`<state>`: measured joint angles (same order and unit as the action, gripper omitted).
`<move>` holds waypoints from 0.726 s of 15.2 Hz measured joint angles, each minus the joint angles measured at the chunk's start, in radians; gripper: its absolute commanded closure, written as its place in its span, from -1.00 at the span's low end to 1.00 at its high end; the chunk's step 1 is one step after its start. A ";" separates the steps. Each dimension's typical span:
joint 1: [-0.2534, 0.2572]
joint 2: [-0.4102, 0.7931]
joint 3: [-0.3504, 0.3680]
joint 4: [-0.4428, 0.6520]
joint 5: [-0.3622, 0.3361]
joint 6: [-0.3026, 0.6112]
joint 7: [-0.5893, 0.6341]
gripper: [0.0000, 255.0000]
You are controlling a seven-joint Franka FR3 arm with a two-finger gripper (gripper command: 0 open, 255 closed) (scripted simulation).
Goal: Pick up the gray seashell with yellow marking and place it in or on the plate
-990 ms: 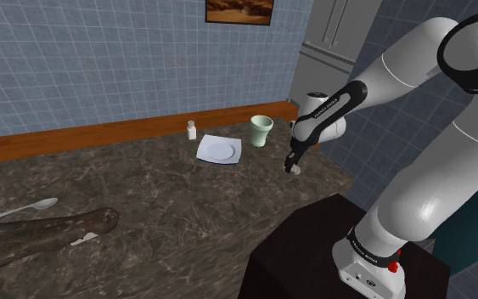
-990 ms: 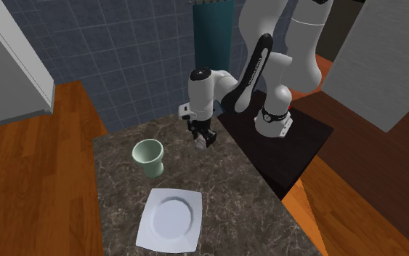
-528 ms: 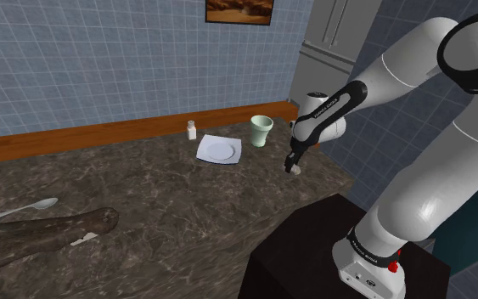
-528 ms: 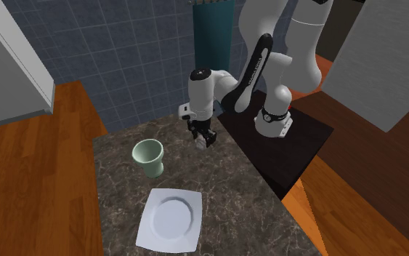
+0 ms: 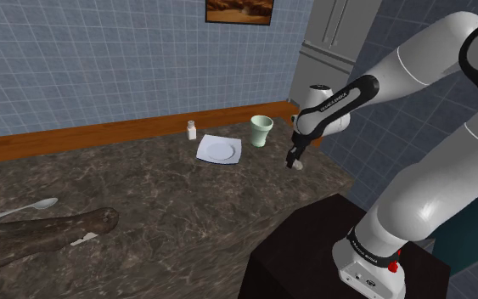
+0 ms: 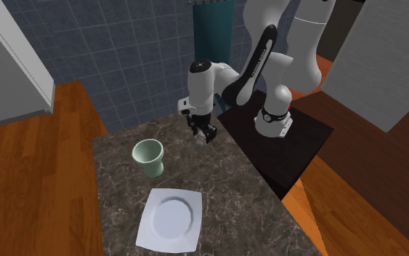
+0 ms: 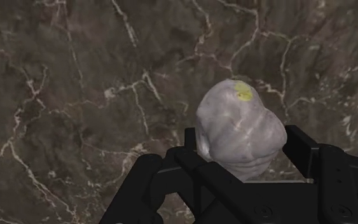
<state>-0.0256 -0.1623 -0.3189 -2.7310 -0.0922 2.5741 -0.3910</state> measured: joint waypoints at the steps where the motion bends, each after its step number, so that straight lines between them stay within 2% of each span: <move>1: -0.001 -0.011 0.001 0.004 -0.004 -0.015 0.003 1.00; 11: -0.017 -0.151 0.023 0.041 -0.038 -0.190 0.033 1.00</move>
<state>-0.0422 -0.3137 -0.2959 -2.6901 -0.1298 2.3845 -0.3580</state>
